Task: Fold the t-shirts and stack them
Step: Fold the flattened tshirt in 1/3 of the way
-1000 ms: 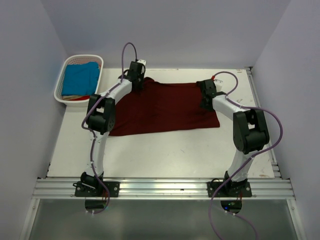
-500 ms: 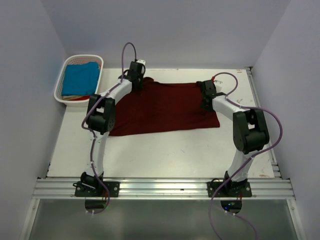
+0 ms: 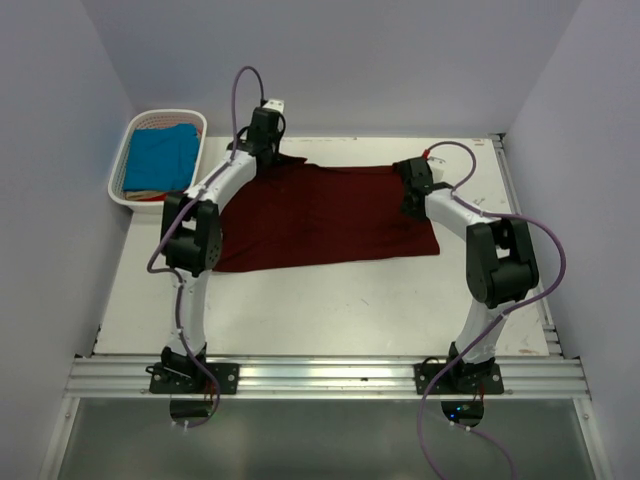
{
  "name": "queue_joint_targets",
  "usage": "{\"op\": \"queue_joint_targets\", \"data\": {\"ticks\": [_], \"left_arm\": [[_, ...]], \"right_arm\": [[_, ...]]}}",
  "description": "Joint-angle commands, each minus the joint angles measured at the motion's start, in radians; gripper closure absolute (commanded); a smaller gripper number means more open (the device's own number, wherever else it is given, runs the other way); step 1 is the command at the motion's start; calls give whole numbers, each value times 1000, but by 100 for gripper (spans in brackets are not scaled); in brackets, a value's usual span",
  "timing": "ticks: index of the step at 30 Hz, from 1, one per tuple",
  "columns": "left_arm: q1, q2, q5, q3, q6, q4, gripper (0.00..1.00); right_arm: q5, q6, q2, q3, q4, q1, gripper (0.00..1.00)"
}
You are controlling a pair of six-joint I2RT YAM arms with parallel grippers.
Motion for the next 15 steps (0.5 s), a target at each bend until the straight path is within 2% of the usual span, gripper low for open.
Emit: {"op": "queue_joint_targets", "data": {"ticks": [1,2,4,5,10,15], "left_arm": [[9,-85,-33,-37,-2,-5,100],[9,-101,-35,-46,-3,-15,100],[7,-115,-38,-64,-11,-31,100],[9,-132,-41,-70,-17,-43,100],[9,-204,-44,-165,-34,-57,100],[9,-264,-44,-245,-43,-71,100]], "right_arm": [[21,-23,-22,91,0,-3,71],[25,-25,-13,137,-12,-6,63],[32,-31,19,189,-37,-9,58],[30,-31,33,235,-54,-14,52],[-8,-21,118,371,-106,-38,40],[-73,-11,205,487,-149,-75,38]]}}
